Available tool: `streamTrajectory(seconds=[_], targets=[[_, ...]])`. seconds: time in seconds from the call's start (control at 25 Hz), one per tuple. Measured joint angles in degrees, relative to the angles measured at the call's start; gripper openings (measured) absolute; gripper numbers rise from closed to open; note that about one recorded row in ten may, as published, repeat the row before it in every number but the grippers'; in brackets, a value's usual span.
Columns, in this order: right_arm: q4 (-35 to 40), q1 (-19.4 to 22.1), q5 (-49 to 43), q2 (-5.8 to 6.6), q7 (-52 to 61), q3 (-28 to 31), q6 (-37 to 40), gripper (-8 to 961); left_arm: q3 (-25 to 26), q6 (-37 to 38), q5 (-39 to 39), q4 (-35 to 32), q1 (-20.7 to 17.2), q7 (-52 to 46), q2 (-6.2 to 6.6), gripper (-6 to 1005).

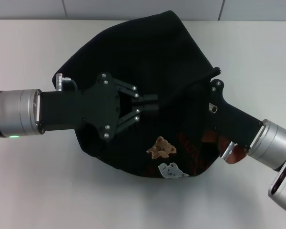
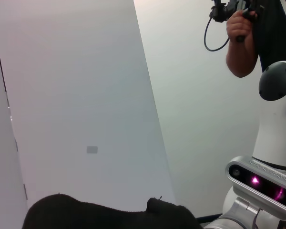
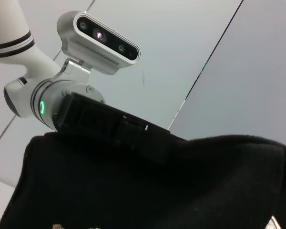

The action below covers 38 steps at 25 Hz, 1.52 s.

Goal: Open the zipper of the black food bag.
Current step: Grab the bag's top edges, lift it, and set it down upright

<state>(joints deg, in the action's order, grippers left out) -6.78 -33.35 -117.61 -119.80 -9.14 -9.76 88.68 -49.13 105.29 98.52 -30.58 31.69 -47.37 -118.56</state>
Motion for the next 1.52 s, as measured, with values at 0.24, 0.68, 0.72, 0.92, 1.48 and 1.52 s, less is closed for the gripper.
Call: streamTrajectory(seconds=[0.24,0.68,0.72,0.92,1.48,1.52], targets=[[0.36,0.53,0.08,0.08,-0.03,0.55,-0.49,-2,0.18,0.00,-0.13,0.00,-0.09,0.00,0.00,72],[1.83,2.80,0.74,0.09,-0.05,2.27,-2.62,-1,2.05,1.49,-0.20,-0.48,-1.59,0.70,0.38,72],[1.94,2.99,0.74,0.14,-0.05,2.70,-2.87,-1,2.11,1.50,-0.20,-0.49,-1.61,0.70,0.40,72],[2.69,3.84,0.78,0.16,-0.05,4.04,-3.78,0,2.60,1.52,-0.21,-0.53,-1.79,0.89,0.47,72],[4.84,5.00,0.74,0.35,0.61,6.74,-3.99,0,4.99,1.85,-0.20,-0.52,-3.97,1.77,1.20,72],[4.84,5.00,0.74,0.35,0.61,6.74,-3.99,1,4.97,1.85,-0.20,-0.48,-3.97,1.89,1.20,72]])
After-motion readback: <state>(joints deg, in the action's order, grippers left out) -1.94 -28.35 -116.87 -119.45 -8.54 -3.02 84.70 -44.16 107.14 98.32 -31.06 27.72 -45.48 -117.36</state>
